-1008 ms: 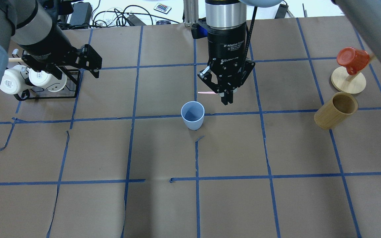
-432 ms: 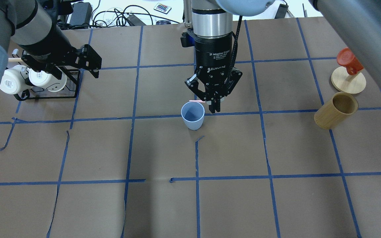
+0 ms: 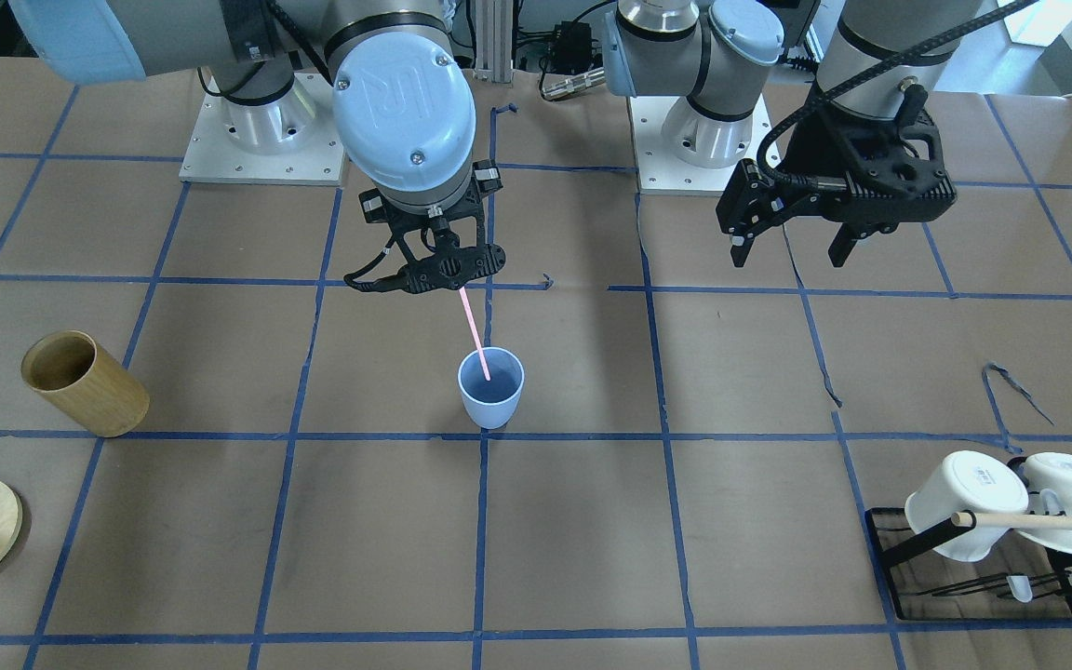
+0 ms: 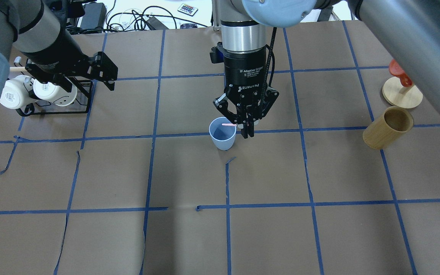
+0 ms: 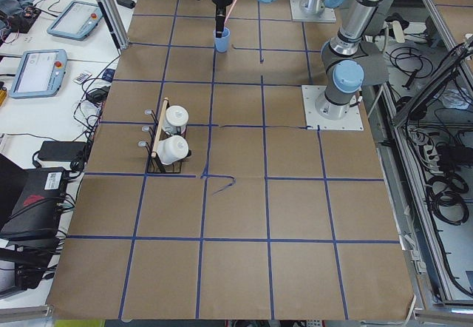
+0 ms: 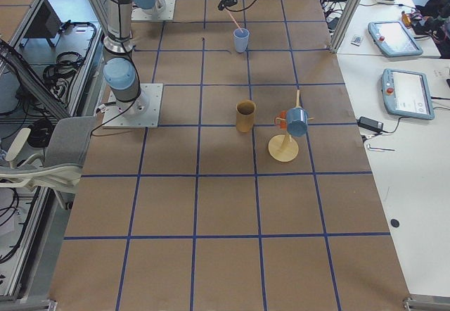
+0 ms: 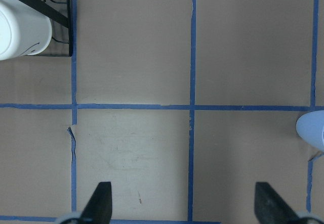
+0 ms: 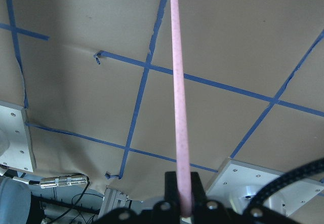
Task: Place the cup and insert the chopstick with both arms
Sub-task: 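Lower the chopstick into the blue cup and open the right gripper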
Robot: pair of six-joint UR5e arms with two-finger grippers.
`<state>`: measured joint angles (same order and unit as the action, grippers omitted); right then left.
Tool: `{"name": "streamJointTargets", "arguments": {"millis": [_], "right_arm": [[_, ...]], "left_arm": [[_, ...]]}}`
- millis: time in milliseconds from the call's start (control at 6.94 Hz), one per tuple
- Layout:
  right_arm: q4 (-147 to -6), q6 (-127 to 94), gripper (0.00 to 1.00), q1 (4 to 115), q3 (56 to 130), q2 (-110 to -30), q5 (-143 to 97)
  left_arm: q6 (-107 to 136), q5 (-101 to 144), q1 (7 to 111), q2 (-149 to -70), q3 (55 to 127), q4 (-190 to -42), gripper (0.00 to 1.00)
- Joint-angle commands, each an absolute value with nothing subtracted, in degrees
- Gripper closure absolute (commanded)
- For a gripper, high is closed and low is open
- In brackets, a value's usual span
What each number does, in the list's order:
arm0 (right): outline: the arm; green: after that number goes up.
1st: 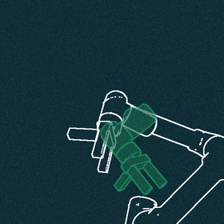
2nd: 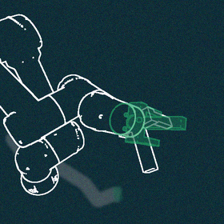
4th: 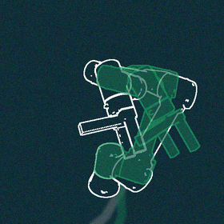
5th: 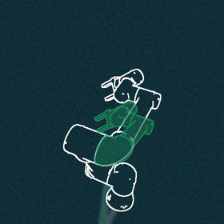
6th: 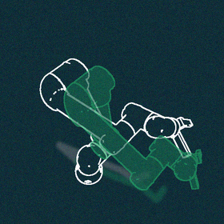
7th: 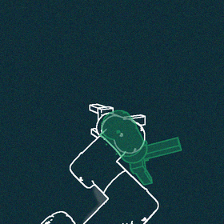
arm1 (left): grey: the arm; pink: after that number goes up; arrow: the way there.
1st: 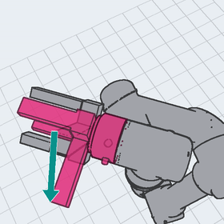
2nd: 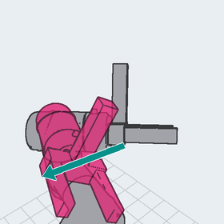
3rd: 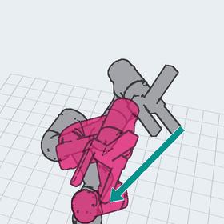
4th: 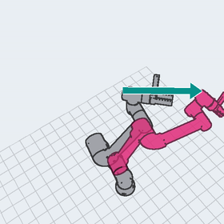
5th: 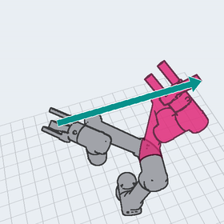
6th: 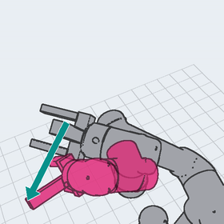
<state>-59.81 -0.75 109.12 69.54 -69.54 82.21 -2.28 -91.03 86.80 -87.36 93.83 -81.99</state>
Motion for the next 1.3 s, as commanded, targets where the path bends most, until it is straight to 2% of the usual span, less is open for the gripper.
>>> {"name": "streamJointTargets", "arguments": {"millis": [0,144,432,576,864,1153], "right_arm": [[-59.76,-0.97,0.81,109.16,69.87,-68.74,81.74],[-59.94,-1.05,0.71,109.16,69.87,-68.38,80.69],[-59.85,-1.05,0.41,109.25,69.87,-68.47,80.51],[-59.85,-1.23,0.35,109.34,69.79,-68.47,80.59],[-60.03,-1.67,0.32,109.25,69.09,-69.43,81.55],[-63.08,-0.62,0.00,101.48,69.95,-74.33,85.84]], "left_arm": [[-2.29,-91.05,86.84,-87.36,93.87,-82.09,0.00],[-2.29,-91.05,86.84,-87.36,93.78,-82.09,0.00],[-2.20,-90.88,87.10,-87.28,93.95,-82.09,0.00],[-2.20,-90.97,87.19,-87.19,94.04,-82.18,0.00],[-2.20,-90.88,87.19,-87.19,94.31,-82.18,0.00],[-2.20,-90.88,87.19,-87.19,94.31,-82.09,0.00]]}}
